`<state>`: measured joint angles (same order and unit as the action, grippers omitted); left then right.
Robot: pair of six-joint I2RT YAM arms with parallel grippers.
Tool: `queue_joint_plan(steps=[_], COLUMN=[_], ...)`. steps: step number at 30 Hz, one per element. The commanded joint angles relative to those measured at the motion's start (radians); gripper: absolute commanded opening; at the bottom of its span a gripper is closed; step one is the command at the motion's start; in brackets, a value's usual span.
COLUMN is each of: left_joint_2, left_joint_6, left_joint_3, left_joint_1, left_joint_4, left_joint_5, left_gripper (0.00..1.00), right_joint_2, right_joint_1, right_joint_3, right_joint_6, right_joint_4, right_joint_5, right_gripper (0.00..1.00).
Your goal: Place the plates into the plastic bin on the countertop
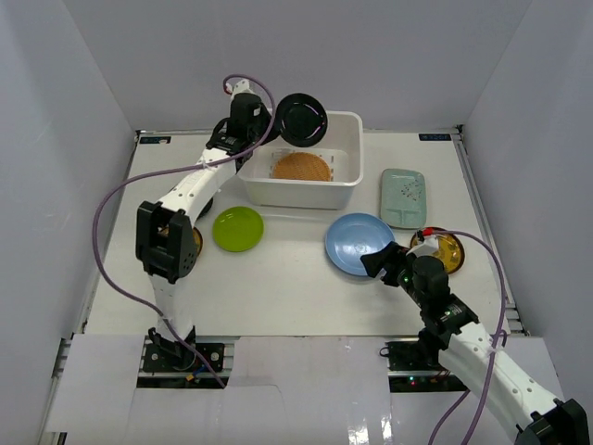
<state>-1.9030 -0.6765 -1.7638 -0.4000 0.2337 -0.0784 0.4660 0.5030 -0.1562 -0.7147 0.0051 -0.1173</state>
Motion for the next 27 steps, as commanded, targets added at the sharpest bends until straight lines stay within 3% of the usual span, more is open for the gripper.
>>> queue_joint_plan(steps=[1, 3, 7, 9, 11, 12, 14, 19, 23, 26, 27], left_joint_2=[-0.107, -0.155, -0.217, -0.229, -0.228, -0.223, -0.211, -0.105, 0.079, 0.312, 0.378], left_joint_6=[0.045, 0.042, 0.029, 0.038, 0.051, 0.057, 0.075, 0.126, 0.152, 0.138, 0.127], left_joint_3=[-0.135, -0.172, -0.181, -0.177, -0.174, -0.175, -0.178, -0.186, -0.074, 0.184, 0.346], left_joint_1=[0.015, 0.013, 0.015, 0.015, 0.015, 0.016, 0.016, 0.016, 0.016, 0.016, 0.016], left_joint_4=[0.065, 0.085, 0.087, 0.087, 0.084, 0.084, 0.082, 0.061, 0.03, 0.0, 0.0], left_joint_5=[-0.044, -0.04, -0.029, -0.029, -0.027, -0.029, -0.034, 0.018, 0.051, 0.037, 0.016], left_gripper=[0.0, 0.0, 0.0, 0.24, 0.61, 0.85, 0.97, 0.98, 0.98, 0.98, 0.98], right_joint_2=[0.008, 0.008, 0.032, 0.081, 0.141, 0.16, 0.209, 0.333, 0.376, 0.364, 0.358], right_joint_1=[-0.006, -0.007, -0.006, -0.006, -0.009, -0.008, -0.011, -0.009, -0.011, -0.009, -0.009], right_joint_3=[0.0, -0.008, 0.006, 0.004, 0.0, -0.003, 0.001, 0.006, 0.01, 0.03, 0.037], right_joint_6=[-0.031, -0.034, -0.057, -0.077, -0.088, -0.092, -0.094, -0.089, -0.1, -0.106, -0.106], right_joint_4=[-0.004, -0.051, -0.056, -0.048, -0.04, -0.036, 0.01, 0.119, 0.144, 0.153, 0.156], right_joint_5=[-0.013, -0.038, -0.108, -0.125, -0.142, -0.15, -0.169, -0.163, -0.168, -0.153, -0.144], right_gripper=[0.82, 0.89, 0.93, 0.91, 0.88, 0.87, 0.86, 0.83, 0.62, 0.47, 0.41])
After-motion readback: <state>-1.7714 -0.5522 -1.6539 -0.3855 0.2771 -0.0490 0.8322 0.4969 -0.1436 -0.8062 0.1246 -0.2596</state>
